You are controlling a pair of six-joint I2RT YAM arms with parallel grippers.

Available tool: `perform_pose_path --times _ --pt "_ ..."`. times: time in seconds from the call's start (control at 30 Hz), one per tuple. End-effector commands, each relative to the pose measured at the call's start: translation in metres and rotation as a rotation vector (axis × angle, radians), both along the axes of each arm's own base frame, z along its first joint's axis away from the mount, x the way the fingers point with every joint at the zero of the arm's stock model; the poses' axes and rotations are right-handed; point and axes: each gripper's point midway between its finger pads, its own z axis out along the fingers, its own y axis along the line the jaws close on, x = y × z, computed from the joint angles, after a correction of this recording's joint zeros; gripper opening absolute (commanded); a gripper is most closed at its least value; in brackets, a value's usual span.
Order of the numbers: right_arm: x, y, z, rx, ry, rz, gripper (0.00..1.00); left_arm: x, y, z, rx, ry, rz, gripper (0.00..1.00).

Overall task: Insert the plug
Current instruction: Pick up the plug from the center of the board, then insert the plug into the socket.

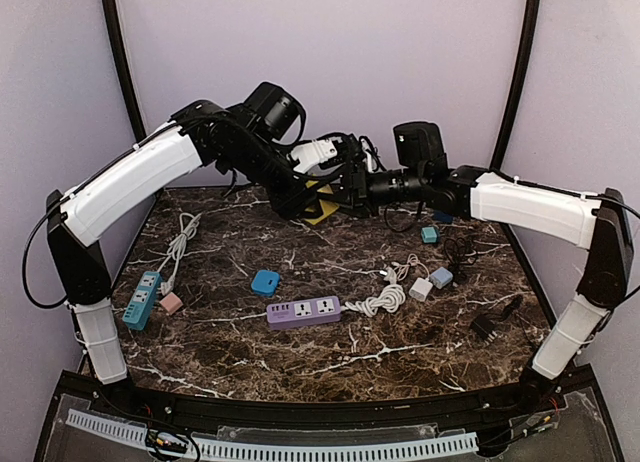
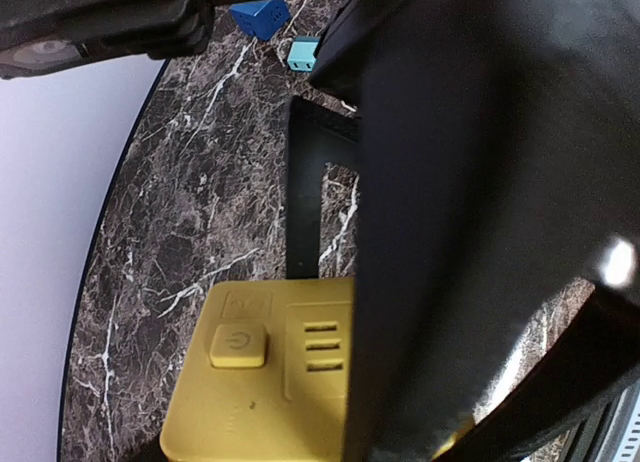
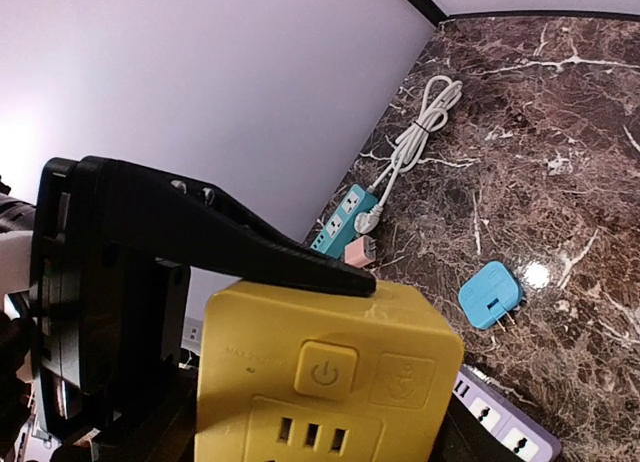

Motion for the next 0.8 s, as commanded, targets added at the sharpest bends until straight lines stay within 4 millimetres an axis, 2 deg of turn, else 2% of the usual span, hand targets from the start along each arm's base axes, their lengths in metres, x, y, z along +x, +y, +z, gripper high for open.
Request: perform_pose_path --times 0.0,0.03,0.1,0.13,0.17,0.2,0.27,0.33,0.47,0.53,0.6,0.63,0.67,0.7,0.73,0.77 --pt "0.0 0.003 0.006 0.025 0.0 0.015 0.39 0.0 -0.003 0.01 -0.026 -0.037 -0.013 0.02" --pt "-0.001 0.002 0.005 0.022 -0.001 0.012 0.3 0.0 -0.003 0.01 -0.024 -0.037 -0.012 0.03" --pt "-0.002 -0.001 0.001 0.009 0.004 0.007 0.15 0.001 0.0 0.008 -0.014 -0.035 -0.005 0.17" --pt "-0.003 -0.003 -0.001 0.001 0.005 0.002 0.07 0.0 0.002 0.006 -0.006 -0.032 -0.002 0.34" --pt "-0.003 -0.005 -0.006 -0.012 0.01 -0.008 0.0 0.0 0.004 0.005 -0.002 -0.028 0.002 0.45" --pt "-0.003 -0.008 -0.01 -0.029 0.014 -0.021 0.0 -0.001 0.007 0.005 0.002 -0.021 0.006 0.69" --pt "0.0 -0.015 -0.021 -0.077 0.02 -0.06 0.0 -0.003 0.014 0.004 -0.004 0.011 0.017 0.91" --pt "0.005 -0.026 -0.036 -0.176 0.014 -0.146 0.0 -0.004 0.026 0.004 -0.018 0.064 0.033 0.98" --pt "0.005 -0.045 -0.07 -0.466 -0.06 -0.326 0.0 -0.005 0.062 0.0 -0.049 0.154 0.076 0.99" --pt "-0.002 -0.05 -0.088 -0.595 -0.084 -0.386 0.0 0.0 0.084 -0.012 -0.042 0.168 0.129 0.99" --pt "-0.012 -0.051 -0.105 -0.695 -0.084 -0.417 0.0 0.006 0.105 -0.03 -0.03 0.187 0.185 0.99" --pt "-0.018 -0.051 -0.113 -0.733 -0.079 -0.427 0.0 0.009 0.118 -0.048 -0.008 0.196 0.223 0.99" --pt "-0.024 -0.05 -0.12 -0.769 -0.076 -0.434 0.0 0.011 0.125 -0.053 0.003 0.182 0.24 0.99" --pt "-0.03 -0.047 -0.126 -0.79 -0.07 -0.438 0.0 0.015 0.138 -0.075 0.05 0.18 0.275 0.99" --pt "-0.036 -0.043 -0.133 -0.807 -0.066 -0.437 0.0 0.016 0.144 -0.084 0.072 0.17 0.282 0.99" --pt "-0.041 -0.037 -0.141 -0.822 -0.061 -0.43 0.0 0.019 0.155 -0.103 0.113 0.168 0.309 0.99"
